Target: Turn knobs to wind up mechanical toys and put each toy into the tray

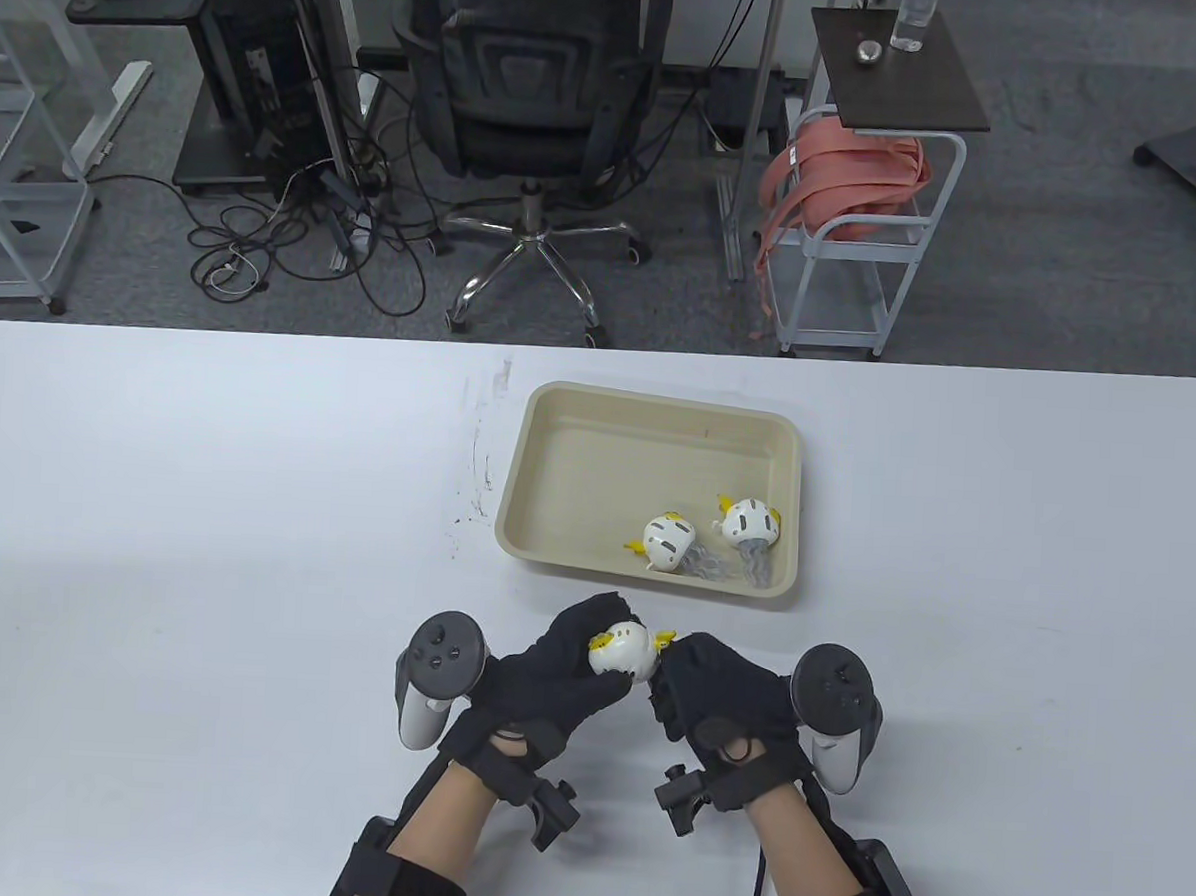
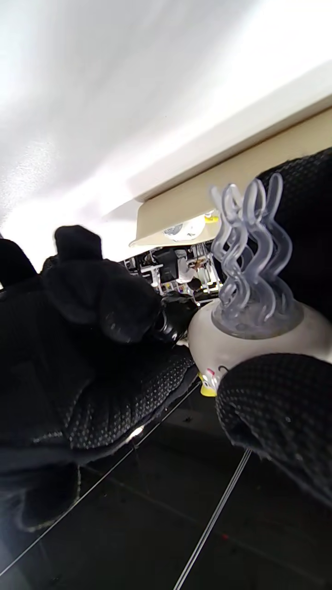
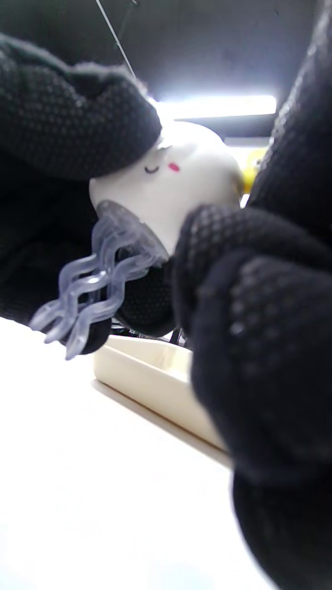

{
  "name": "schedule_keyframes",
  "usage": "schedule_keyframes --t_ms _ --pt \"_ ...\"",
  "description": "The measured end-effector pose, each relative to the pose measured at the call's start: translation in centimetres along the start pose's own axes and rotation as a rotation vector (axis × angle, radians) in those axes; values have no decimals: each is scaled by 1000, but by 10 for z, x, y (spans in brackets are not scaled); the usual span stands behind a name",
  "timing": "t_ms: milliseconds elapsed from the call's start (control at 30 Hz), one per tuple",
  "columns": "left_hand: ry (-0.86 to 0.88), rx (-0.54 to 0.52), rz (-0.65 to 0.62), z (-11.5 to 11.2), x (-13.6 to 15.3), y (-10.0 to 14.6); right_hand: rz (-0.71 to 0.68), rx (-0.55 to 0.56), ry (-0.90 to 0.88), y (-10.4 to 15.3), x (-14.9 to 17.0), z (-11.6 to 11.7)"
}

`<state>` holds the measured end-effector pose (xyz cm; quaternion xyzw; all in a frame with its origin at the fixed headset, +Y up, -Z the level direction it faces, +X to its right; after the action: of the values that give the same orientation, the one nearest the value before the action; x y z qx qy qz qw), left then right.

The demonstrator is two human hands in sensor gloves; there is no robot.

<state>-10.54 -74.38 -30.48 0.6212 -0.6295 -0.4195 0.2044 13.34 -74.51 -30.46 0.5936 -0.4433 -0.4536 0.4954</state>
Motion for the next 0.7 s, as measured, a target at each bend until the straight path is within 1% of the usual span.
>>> schedule_keyframes --t_ms 133,233,333,467,600,700 --pt "6 12 3 -1 0 0 2 -3 -24 -1 3 0" --pt "33 7 13 -3 1 0 -42 30 3 1 0 -1" --pt "16 -8 17 -1 1 1 -104 63 35 3 -5 0" --pt "10 -68 65 2 4 3 -136 24 32 4 -5 7" --pt "48 -74 67 4 6 4 -170 -11 58 6 -9 11" --pt "98 -72 76 4 10 4 -211 -4 77 6 -13 12"
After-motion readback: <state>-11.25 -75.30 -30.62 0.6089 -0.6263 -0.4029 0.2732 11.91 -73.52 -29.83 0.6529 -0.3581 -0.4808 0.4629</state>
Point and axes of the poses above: the tracker on the back of each hand, its own x axis roughly to the little-finger side, its own y axis roughly from the fingertips to the wrist, z = x × y, the point moved 2 cm from there along -y, roughly from the wrist to the fingertips, and after that the axes turned 11 degrees about x, right-handed, at the moved point
